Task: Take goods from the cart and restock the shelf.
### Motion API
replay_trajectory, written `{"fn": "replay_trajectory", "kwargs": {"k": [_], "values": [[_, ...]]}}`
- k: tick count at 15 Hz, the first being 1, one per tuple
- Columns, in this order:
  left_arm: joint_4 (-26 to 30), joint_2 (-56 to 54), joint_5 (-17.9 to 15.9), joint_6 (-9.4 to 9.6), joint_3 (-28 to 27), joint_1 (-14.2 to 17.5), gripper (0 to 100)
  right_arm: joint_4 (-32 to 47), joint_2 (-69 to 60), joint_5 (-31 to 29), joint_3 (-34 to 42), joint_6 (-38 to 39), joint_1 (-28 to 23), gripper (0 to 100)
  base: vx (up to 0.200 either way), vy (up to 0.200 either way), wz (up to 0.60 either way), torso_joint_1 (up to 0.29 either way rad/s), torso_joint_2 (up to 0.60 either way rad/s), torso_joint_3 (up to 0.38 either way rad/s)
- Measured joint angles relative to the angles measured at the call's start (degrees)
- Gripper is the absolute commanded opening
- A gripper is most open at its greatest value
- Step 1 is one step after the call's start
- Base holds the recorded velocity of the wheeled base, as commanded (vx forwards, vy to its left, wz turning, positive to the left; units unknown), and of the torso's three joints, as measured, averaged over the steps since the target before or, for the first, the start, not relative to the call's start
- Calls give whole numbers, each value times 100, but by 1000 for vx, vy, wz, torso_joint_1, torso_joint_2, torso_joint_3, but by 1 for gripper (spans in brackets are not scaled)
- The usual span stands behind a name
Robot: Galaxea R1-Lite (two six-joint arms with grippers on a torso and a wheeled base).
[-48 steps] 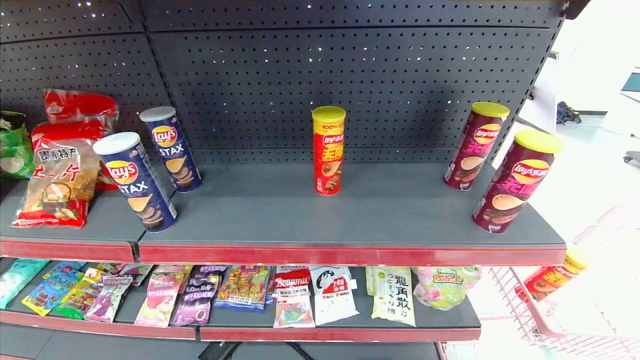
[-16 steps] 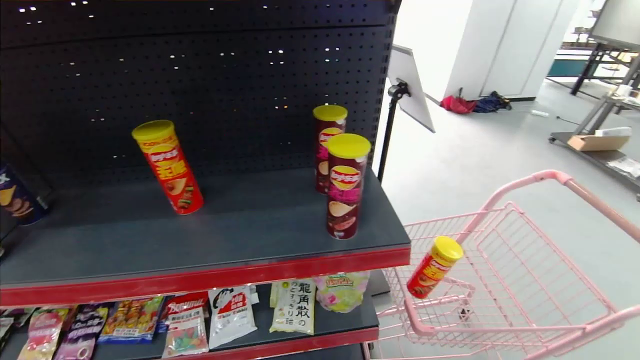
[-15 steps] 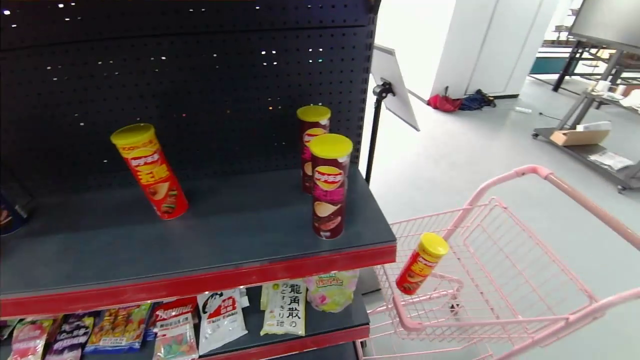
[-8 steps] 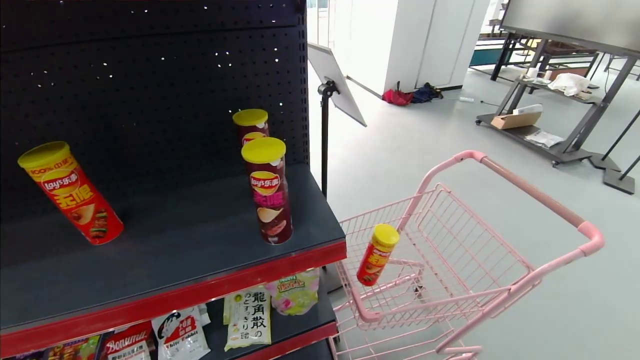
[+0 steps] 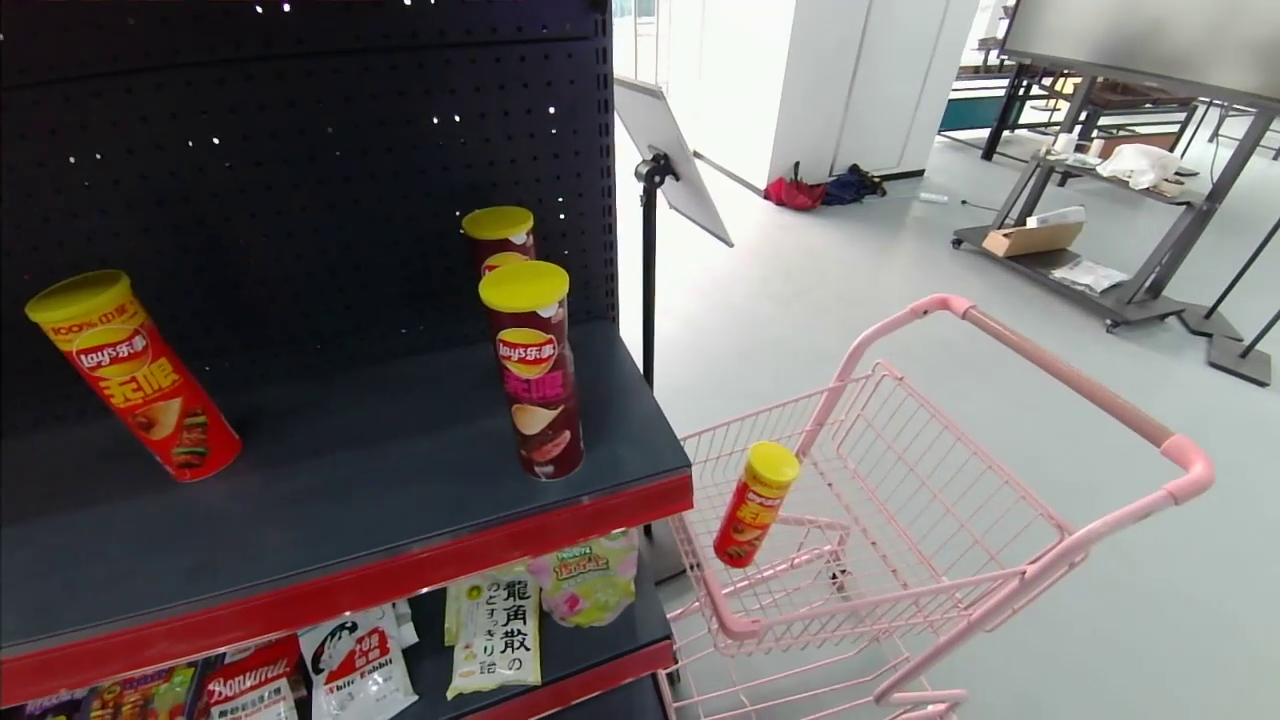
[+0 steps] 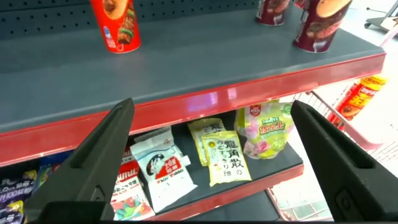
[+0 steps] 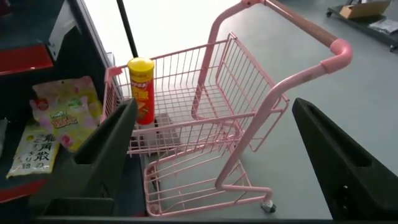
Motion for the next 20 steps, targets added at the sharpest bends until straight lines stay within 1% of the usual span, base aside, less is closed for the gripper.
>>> {"fn": "replay_trajectory", "kwargs": {"k": [10, 17, 20], "values": [[-2, 0, 2, -1, 0, 0, 100, 2, 0, 0, 0, 0, 0, 100, 0, 0, 0, -146, 354, 206], [-2, 0, 4, 0, 0, 0, 100, -2, 0, 7, 0, -13, 0, 100, 0, 0, 0, -154, 408, 257], [-2, 0, 6, -1, 0, 0, 100, -2, 0, 15, 0, 0, 1, 100, 0, 0, 0, -45, 147, 97]]}}
